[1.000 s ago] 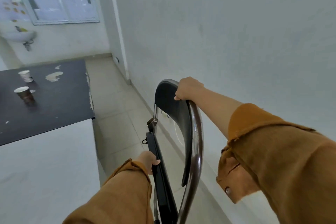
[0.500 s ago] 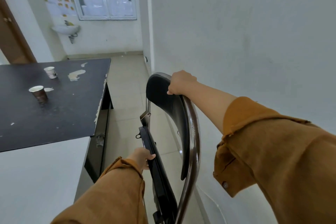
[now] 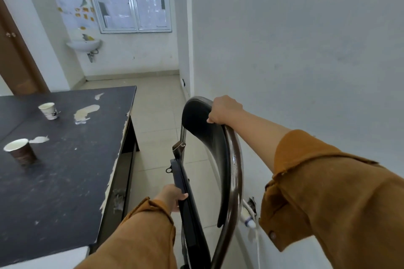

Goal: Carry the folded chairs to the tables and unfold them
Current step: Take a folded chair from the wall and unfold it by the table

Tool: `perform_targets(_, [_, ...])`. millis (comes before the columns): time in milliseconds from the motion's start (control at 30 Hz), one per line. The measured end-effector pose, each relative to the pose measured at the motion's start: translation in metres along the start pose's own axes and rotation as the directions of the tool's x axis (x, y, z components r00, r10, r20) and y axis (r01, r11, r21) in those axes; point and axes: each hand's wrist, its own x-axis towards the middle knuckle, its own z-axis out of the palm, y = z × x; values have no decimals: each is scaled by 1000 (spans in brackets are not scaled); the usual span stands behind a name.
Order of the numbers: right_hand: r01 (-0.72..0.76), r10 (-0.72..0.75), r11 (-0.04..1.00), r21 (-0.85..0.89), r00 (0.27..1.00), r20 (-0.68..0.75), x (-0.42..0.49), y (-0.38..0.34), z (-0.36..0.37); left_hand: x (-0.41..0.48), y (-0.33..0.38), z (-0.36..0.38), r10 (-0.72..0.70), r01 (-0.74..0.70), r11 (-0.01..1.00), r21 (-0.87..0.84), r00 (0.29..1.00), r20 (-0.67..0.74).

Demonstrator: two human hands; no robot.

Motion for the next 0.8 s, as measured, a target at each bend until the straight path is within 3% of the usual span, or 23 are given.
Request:
perform_targets(333, [89, -88, 996, -15, 996, 31, 210, -33, 25, 151, 134, -44, -8, 11, 998, 57, 998, -56])
perform_targets(600, [170, -169, 984, -46, 985, 16, 359, -74, 22, 245, 241, -78, -27, 21, 998, -64, 996, -90])
perform_targets(800, [128, -129, 991, -47, 992, -18, 453, -85, 31, 323, 314, -106, 17, -20, 1000, -22, 993, -119])
